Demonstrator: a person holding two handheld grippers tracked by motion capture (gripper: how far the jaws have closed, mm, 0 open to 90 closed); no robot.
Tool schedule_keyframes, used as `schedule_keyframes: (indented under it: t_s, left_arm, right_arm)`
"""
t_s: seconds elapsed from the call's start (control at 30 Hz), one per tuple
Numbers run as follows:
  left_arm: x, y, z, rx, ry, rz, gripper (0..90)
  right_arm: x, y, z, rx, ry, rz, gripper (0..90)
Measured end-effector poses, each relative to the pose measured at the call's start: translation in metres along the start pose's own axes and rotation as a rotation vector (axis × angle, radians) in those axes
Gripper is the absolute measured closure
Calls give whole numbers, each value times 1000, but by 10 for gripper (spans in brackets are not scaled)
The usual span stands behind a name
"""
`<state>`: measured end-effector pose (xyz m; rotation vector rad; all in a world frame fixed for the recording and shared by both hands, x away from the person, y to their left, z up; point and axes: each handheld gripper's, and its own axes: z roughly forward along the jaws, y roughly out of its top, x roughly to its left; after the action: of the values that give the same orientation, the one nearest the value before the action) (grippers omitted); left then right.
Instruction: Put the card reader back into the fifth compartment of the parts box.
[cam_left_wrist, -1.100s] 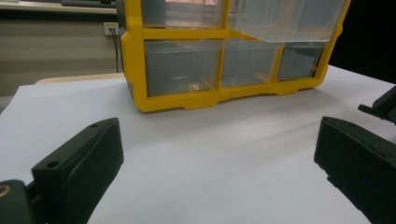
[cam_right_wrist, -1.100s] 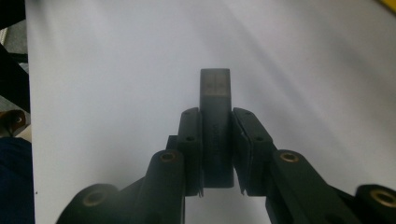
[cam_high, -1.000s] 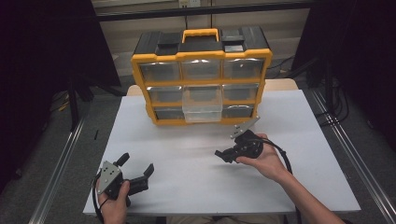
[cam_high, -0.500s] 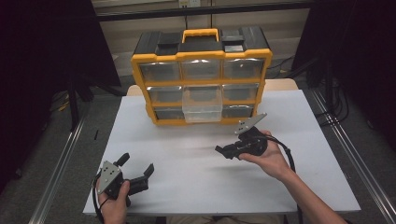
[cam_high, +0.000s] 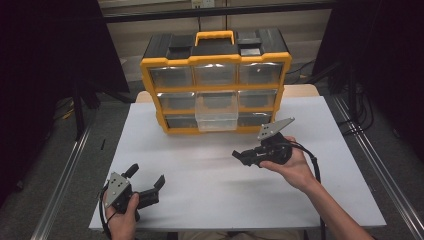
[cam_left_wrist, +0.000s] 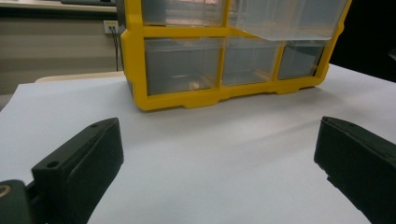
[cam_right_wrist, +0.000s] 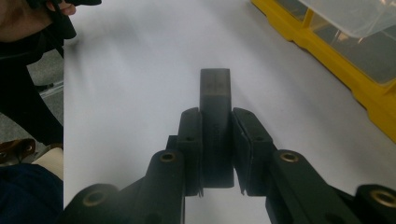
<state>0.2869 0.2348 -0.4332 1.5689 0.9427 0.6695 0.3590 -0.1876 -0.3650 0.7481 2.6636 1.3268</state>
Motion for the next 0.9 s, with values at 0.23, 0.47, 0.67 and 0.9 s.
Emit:
schedule_keyframes:
  t_s: [0.23, 0.47, 0.67, 0.9]
  left_arm:
    - [0, 0, 0, 1, 2, 0, 15]
    - [1, 0, 0, 1, 8, -5, 15]
    - [2, -1, -1, 2, 27, -3, 15]
    - [2, -1, 0, 2, 29, -5, 15]
  right_arm:
    - [2, 3, -4, -14, -1, -13, 737]
    - [6, 8, -10, -34, -4, -35, 738]
    - [11, 16, -16, -50, -9, -60, 737]
    - [9, 22, -18, -59, -5, -67, 737]
